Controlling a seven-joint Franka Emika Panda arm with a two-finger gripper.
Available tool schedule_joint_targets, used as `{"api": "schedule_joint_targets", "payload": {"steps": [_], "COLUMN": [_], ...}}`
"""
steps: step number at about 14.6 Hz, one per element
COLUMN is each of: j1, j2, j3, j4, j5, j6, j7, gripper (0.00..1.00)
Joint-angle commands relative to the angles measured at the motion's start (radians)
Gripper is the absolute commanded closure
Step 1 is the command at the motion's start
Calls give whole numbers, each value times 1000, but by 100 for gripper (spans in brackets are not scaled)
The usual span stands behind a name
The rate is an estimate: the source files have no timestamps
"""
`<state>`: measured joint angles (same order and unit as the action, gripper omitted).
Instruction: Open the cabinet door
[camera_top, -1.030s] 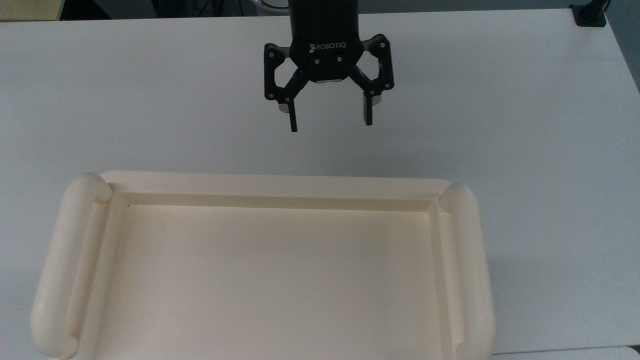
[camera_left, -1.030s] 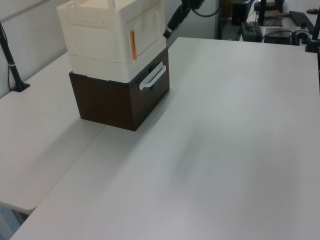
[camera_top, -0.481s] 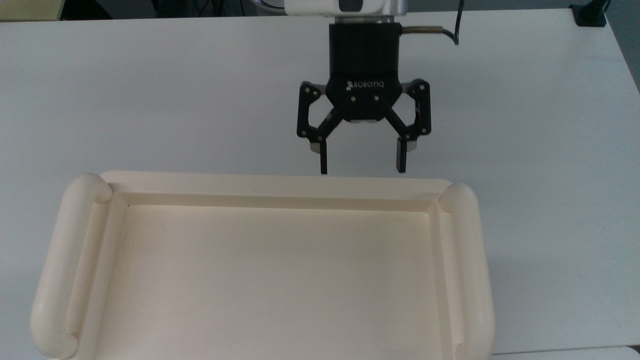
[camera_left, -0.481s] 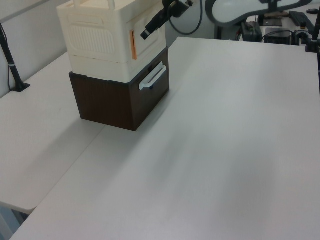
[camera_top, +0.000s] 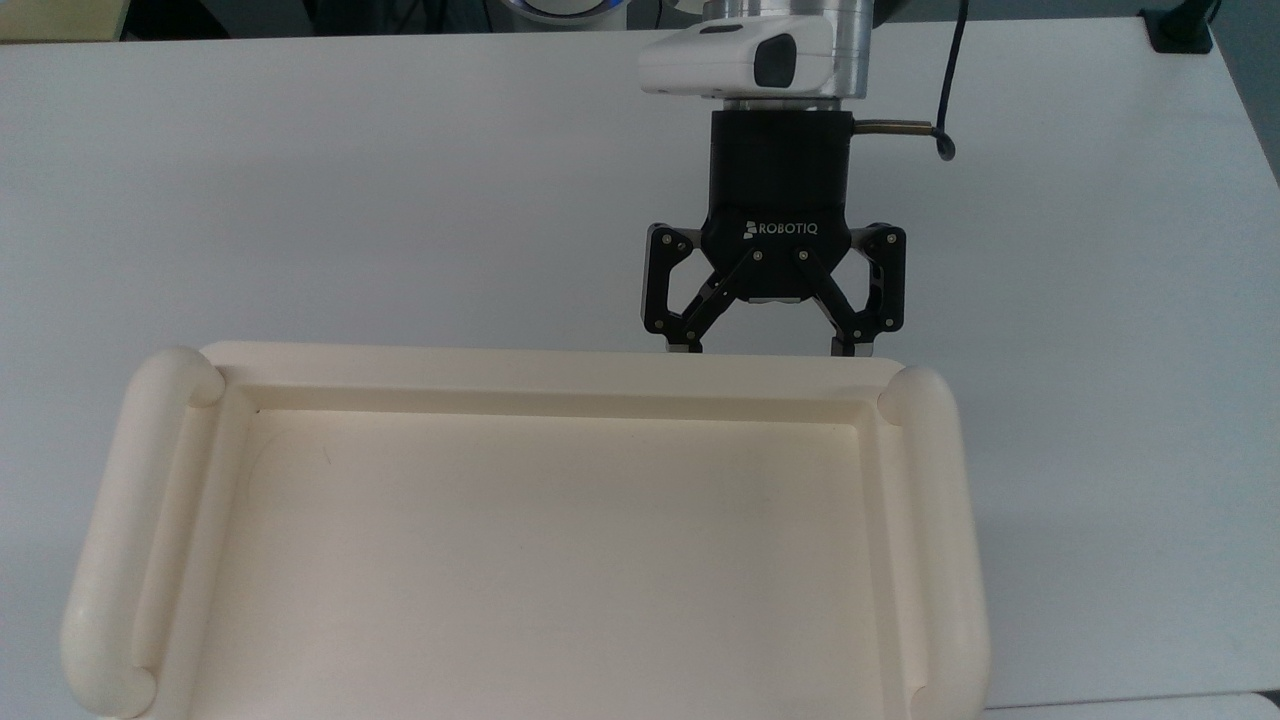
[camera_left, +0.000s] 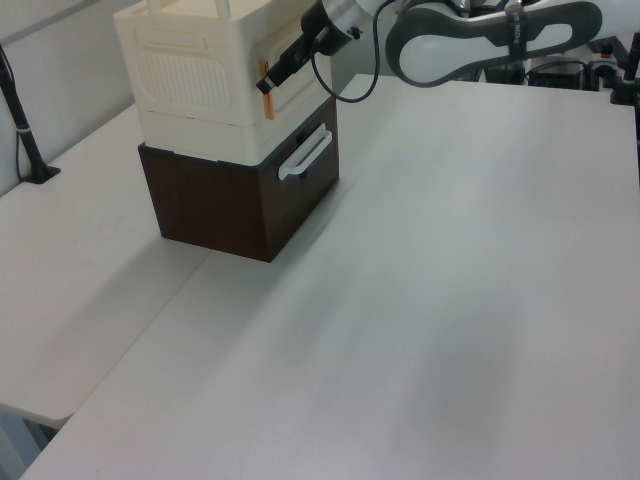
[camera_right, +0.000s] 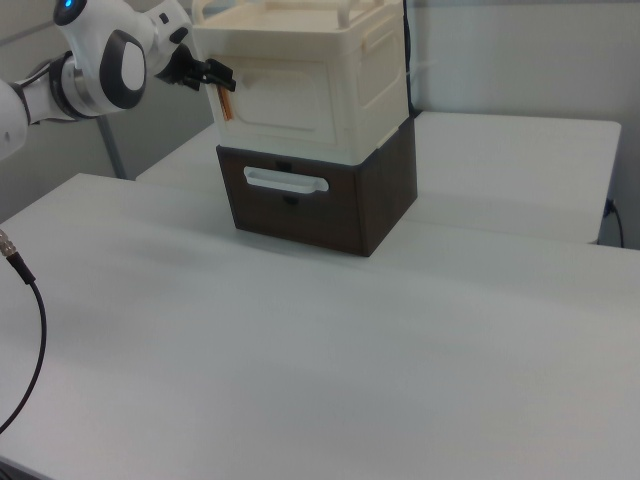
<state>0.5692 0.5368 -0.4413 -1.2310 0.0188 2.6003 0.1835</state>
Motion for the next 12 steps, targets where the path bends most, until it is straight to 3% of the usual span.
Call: {"api": "schedule_joint_targets", "payload": {"steps": [1, 2, 3, 6, 12], "j1": [23, 23, 24, 31, 23], "j2": [20, 20, 20, 40, 37], "j3": [-33, -34, -33, -34, -36], "j4": [22, 19, 19, 21, 16], "j5": [-17, -25, -28, -30, -33], "j6": [47, 49, 52, 53, 84], "j7": [22, 21, 30, 33, 100], "gripper": [16, 25, 45, 47, 61]}}
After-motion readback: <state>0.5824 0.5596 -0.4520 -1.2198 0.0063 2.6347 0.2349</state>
